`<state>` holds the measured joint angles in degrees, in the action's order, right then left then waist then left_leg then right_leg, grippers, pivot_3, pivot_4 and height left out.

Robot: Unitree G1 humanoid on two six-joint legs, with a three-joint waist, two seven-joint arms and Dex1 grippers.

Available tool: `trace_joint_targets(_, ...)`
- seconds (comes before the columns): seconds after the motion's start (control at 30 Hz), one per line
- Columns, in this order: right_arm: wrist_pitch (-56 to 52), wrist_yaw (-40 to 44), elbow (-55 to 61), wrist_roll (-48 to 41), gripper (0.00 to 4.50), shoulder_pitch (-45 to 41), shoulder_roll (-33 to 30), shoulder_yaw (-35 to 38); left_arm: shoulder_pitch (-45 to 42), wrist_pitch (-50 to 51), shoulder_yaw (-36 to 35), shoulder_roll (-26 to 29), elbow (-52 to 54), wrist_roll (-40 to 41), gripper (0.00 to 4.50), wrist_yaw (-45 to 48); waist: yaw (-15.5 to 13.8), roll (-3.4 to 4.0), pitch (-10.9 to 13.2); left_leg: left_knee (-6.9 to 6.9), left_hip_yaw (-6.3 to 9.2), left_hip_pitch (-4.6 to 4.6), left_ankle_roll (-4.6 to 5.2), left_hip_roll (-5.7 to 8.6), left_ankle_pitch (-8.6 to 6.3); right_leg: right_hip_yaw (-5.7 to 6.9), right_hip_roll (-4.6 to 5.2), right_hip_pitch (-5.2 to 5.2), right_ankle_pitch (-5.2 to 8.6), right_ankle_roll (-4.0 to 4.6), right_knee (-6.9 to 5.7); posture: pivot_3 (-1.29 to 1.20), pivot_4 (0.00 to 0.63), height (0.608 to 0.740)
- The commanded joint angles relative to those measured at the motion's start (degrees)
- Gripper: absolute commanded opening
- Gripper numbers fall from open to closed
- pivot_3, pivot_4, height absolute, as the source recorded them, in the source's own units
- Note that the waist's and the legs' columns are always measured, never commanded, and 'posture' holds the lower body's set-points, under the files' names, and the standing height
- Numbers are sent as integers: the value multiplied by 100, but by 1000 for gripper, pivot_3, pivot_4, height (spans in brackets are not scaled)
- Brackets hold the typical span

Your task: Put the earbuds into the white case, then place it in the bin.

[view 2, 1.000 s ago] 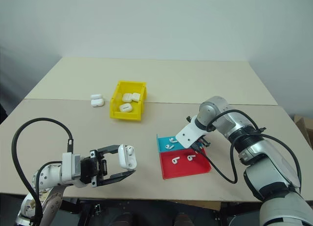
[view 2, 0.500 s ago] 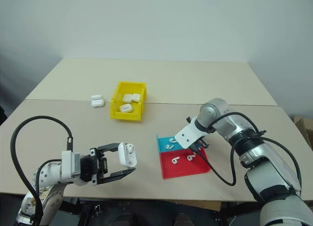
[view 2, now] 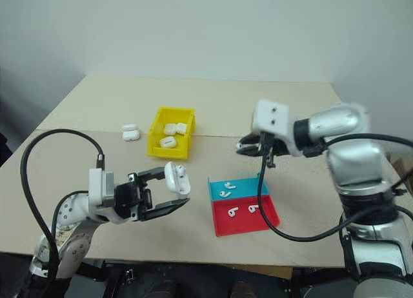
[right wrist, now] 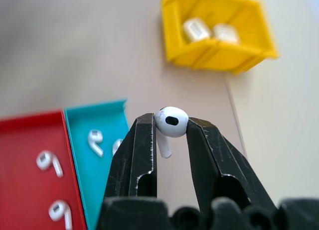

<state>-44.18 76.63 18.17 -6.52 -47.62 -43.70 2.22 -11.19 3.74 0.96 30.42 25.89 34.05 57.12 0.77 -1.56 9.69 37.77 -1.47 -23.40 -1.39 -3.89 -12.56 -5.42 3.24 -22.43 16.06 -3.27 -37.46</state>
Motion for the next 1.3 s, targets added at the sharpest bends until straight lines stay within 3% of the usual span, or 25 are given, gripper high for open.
trace_joint_targets(0.03,-1644,-655,923,-1004,974,-148,228,1172,-364,154,30,-129,241,296,2744,-96,13,0,0,0,0,1,0,0,0,0,0,2,0,0,0,0,150,740)
trace_joint_targets(0.3,-4201,-1766,1964,-3267,974,-936,1606,3500,-1075,425,178,-509,135,437,2744,-234,4,0,0,0,5,-4,0,1,0,0,-3,0,0,-1,0,0,150,740)
trace_joint_targets(0.5,-4828,-2377,2367,-4513,974,-836,2434,4127,-1403,321,360,-883,-124,354,2744,-118,6,0,0,-1,7,-11,0,2,0,2,-3,0,-1,-3,7,0,150,740)
trace_joint_targets(0.9,-4081,-3706,2326,-6431,974,182,2305,3677,-1565,157,427,-1130,-377,225,2744,50,27,0,0,-3,15,-27,1,2,0,7,-3,-1,-3,-6,25,0,150,740)
trace_joint_targets(1.3,-2511,-4476,2232,-7432,974,1155,1197,2633,-1537,68,441,-1176,-395,178,2744,124,26,0,0,-2,21,-36,2,3,0,11,-3,-2,-3,-10,35,0,150,740)
